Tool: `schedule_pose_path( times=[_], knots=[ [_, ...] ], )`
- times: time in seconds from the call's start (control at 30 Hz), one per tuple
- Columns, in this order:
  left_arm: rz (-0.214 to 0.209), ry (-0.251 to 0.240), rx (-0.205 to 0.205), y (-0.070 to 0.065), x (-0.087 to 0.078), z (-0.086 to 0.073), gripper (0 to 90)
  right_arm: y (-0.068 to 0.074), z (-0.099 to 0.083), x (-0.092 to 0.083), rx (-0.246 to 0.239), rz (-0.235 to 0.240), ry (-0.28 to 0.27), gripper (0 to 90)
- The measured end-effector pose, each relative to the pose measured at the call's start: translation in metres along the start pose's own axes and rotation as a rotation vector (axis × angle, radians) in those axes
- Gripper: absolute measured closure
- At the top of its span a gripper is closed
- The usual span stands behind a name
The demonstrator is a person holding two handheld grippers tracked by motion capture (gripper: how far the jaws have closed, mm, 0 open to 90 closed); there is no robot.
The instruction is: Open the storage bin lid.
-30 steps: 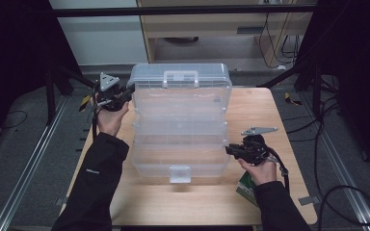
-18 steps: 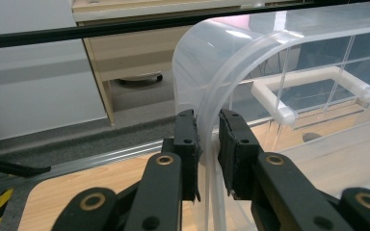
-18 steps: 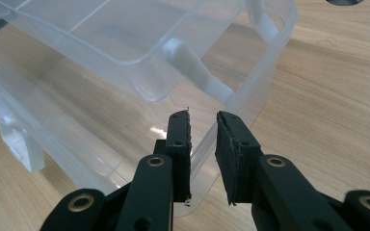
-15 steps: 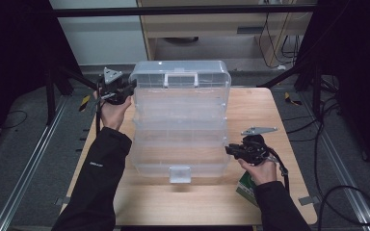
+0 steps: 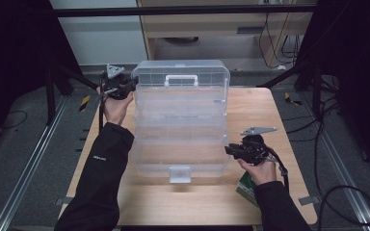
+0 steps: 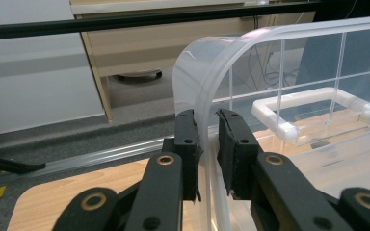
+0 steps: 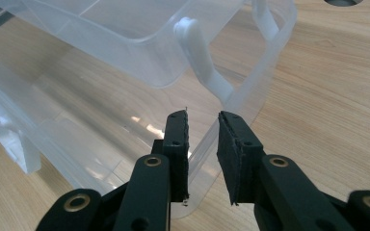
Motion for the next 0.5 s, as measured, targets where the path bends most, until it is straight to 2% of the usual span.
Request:
schedule_pose_path(
  times=[0.5],
  knots=[
    [0.001, 0.009, -0.014, 0.009, 0.016, -0.001, 77.7, 0.001, 0.0, 0.0, -0.006, -0.009, 0.003, 73.5]
  ],
)
Point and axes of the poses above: each handheld gripper's, and its own axes: x roughly forward along the jaws, z roughly out of its top, y roughly to its left, the point moved 3 cm from there along x, roughly forward along the jaws, and after that the axes turned 14 degrees about -z, right-handed, at the moved point
